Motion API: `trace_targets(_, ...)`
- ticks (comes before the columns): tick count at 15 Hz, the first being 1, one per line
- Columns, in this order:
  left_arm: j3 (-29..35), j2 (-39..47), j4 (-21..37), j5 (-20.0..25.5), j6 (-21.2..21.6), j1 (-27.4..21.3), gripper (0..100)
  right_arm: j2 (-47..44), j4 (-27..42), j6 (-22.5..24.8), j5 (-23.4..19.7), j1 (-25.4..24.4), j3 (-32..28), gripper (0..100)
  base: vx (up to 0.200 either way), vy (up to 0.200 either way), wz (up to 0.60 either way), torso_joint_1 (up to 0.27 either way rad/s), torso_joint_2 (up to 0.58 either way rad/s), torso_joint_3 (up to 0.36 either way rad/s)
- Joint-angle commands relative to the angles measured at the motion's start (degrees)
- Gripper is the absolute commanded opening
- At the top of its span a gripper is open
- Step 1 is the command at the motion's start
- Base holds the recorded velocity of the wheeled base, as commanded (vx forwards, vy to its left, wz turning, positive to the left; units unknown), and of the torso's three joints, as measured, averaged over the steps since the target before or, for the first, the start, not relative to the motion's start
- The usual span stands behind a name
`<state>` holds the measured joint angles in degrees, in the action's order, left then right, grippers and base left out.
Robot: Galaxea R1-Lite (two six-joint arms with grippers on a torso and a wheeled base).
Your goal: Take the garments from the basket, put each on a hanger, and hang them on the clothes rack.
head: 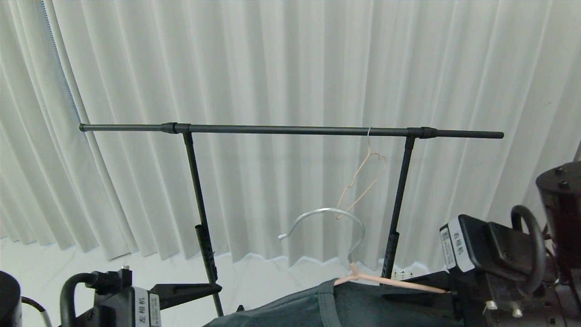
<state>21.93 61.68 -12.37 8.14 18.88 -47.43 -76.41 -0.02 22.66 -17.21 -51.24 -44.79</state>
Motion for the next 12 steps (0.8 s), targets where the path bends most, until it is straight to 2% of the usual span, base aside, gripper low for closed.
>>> trace_targets(1, -3.2, -4.2, 0.0, 0.0, 0.0, 4.0, 100, 2.8, 0.3, -0.1, -0.1, 3.9, 0.1, 0, 0.0, 0.0, 0.0, 0.0, 0.0, 0.0)
trace_targets(5, -7.9, -5.4, 0.0, 0.1, -0.1, 16.0, 100, 3.7, -0.2, -0.3, -0.6, 5.3, 0.0, 0, 0.0, 0.0, 0.0, 0.0, 0.0, 0.0)
trace_targets(6, -8.0, -4.8, 0.0, 0.3, 0.0, 18.3, 100, 3.9, -0.6, -0.2, -1.9, 5.2, -0.1, 0, 0.0, 0.0, 0.0, 0.0, 0.0, 0.0)
trace_targets(9, -7.9, -1.9, 0.0, 0.9, -0.1, 19.6, 100, 4.2, -2.5, 0.1, -2.7, 4.1, -0.3, 0, 0.0, 0.0, 0.0, 0.0, 0.0, 0.0)
trace_targets(12, -6.7, 0.6, 0.0, 5.7, -0.1, 19.7, 100, 4.5, -2.6, 0.1, -2.6, 1.9, -0.3, 0, 0.0, 0.0, 0.0, 0.0, 0.0, 0.0)
